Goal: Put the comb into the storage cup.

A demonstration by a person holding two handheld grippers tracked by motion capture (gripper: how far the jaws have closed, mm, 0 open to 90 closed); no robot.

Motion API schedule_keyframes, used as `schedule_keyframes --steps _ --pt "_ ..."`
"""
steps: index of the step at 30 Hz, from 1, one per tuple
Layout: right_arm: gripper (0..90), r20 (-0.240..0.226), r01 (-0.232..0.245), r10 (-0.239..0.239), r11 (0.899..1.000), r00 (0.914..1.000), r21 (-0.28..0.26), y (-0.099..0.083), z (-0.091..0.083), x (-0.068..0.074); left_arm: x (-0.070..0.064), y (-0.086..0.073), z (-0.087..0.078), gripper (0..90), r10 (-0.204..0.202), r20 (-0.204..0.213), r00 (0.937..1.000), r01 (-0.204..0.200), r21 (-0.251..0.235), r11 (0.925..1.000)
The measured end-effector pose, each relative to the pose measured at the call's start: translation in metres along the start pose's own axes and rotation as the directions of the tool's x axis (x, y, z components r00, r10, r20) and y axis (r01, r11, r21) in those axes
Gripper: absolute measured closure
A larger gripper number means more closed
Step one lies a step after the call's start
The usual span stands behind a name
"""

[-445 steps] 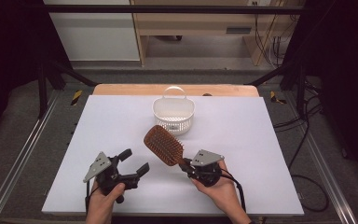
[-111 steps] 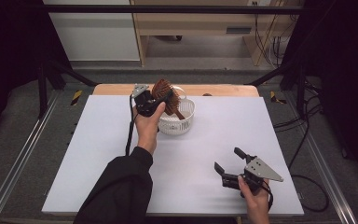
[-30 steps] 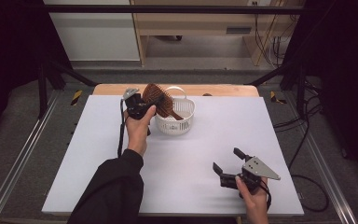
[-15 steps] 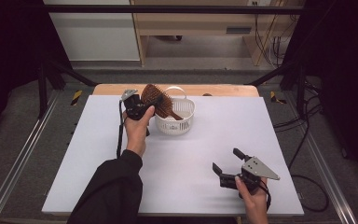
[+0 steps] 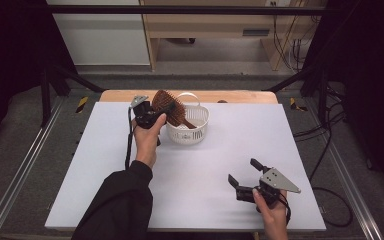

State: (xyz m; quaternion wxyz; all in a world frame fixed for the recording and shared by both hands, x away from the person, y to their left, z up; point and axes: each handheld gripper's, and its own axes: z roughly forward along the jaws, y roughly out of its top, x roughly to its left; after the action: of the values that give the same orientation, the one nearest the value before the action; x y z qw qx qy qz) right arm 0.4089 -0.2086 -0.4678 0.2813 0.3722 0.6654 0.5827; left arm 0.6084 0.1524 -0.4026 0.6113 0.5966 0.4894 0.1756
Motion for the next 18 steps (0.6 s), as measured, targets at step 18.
schedule_keyframes --steps 18 --pt "4.0 0.003 -0.001 0.001 1.0 1.0 -0.003 0.0003 -0.0005 -0.0007 0.0048 -0.0005 0.0009 40.6 -0.006 -0.006 1.0 0.006 0.01 0.9999"
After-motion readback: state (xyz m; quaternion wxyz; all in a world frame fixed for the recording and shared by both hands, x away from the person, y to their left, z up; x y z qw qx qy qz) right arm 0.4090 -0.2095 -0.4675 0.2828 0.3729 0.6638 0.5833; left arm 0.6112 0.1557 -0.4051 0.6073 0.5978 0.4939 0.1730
